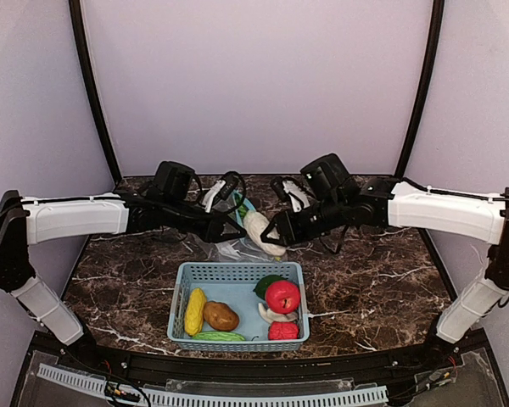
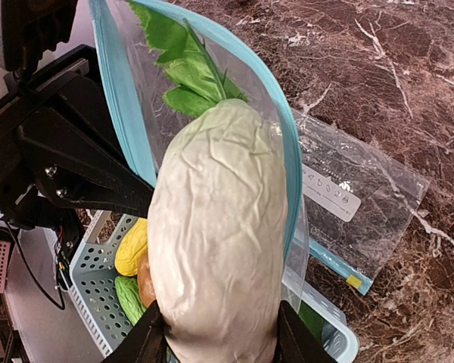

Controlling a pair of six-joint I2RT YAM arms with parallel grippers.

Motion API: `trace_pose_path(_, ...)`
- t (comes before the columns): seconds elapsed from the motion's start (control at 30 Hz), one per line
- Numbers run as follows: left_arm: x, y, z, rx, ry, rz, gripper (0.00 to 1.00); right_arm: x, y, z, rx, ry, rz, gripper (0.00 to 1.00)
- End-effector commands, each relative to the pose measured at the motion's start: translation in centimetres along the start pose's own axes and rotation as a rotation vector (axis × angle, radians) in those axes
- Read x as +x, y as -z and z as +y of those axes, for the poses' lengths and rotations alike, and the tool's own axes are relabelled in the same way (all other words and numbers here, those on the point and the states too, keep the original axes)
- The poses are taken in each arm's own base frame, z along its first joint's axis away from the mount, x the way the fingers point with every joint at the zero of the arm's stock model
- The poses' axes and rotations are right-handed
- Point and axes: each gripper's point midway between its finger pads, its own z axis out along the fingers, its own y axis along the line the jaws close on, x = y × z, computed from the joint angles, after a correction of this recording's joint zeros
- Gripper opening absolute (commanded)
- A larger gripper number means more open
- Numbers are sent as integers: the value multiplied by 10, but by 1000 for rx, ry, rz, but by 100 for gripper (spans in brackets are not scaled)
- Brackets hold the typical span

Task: Place the food in the zip-top bag and seal the zipper
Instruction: Place the fake vegetable in the zipper food storage bag.

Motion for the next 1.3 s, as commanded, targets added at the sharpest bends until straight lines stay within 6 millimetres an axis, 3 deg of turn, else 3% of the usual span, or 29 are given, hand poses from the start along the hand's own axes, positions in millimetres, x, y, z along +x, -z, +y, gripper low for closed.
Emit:
trace_pose_path(0.0, -2, 0, -21, 95, -40, 16, 1, -6, -3, 5, -36, 76, 44, 37)
trace_pose_path(0.2, -4, 2, -32, 148, -63, 11, 1, -19, -5, -1, -31, 101, 26, 36)
trace_pose_path(0.4, -6, 5, -45, 220, -72, 9, 1, -33, -11, 10, -98, 153, -4, 36)
trace_pose_path(0.7, -7, 8, -49, 237, -69, 7, 1, -54, -16, 12, -117, 194, -110, 36)
trace_pose_path(1.07, -17, 11, -51, 249, -62, -63, 1, -41, -42, -3, -64, 210, -150, 39)
trace_pose_path(1.27, -21, 14, -43, 212, -54, -82, 1, -36, -44, -1, -64, 218, -142, 52)
